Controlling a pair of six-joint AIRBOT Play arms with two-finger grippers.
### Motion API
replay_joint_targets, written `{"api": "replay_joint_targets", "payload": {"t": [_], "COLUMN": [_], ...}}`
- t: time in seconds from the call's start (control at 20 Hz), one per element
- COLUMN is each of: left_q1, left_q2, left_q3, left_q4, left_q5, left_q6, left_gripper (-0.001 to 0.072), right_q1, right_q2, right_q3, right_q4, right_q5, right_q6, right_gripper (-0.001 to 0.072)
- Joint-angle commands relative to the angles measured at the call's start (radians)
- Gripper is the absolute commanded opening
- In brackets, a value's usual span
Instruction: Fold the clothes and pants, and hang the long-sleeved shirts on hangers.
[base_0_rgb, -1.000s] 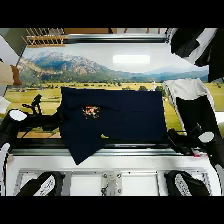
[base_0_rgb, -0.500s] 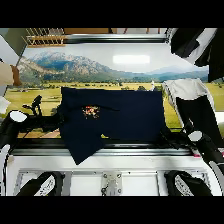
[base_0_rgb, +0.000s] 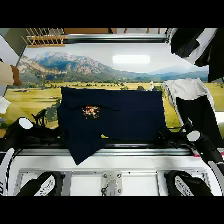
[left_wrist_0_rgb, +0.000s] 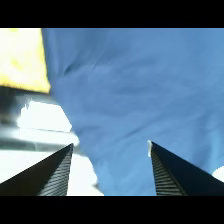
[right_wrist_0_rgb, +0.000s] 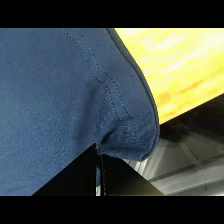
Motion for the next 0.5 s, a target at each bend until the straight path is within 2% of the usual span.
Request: {"api": "replay_joint_targets", "payload": {"t": [0.0,0.2,0.3,0.45], "left_q1": [0.0,-0.002,-0.002,-0.002], "left_q2": [0.0,0.0,0.0,-0.001], "left_q3": [-0.093,-0.145,-0.15,-0.15], "left_q4": [0.014,-0.121,-0.202,-0.23], "left_q5": [-0.003,0.057,0.077,0.1], "left_q6": [-0.031,-0.018,0.017,0.024], "left_gripper": [0.0491,0.0491,0.049,0.0491], "right_q1": [0.001,0.001,0.001,0.001], "right_q2": [0.0,0.0,0.0,0.0], "right_q3": [0.001,0.001,0.001,0.001], "right_q4": [0.001,0.001,0.001,0.001], "right_q5": [-0.003,-0.003,-0.003,-0.003], "right_q6": [0.002,0.002,0.002,0.002], "right_gripper": [0.0011,0.0011,0.0011,0.0011]}}
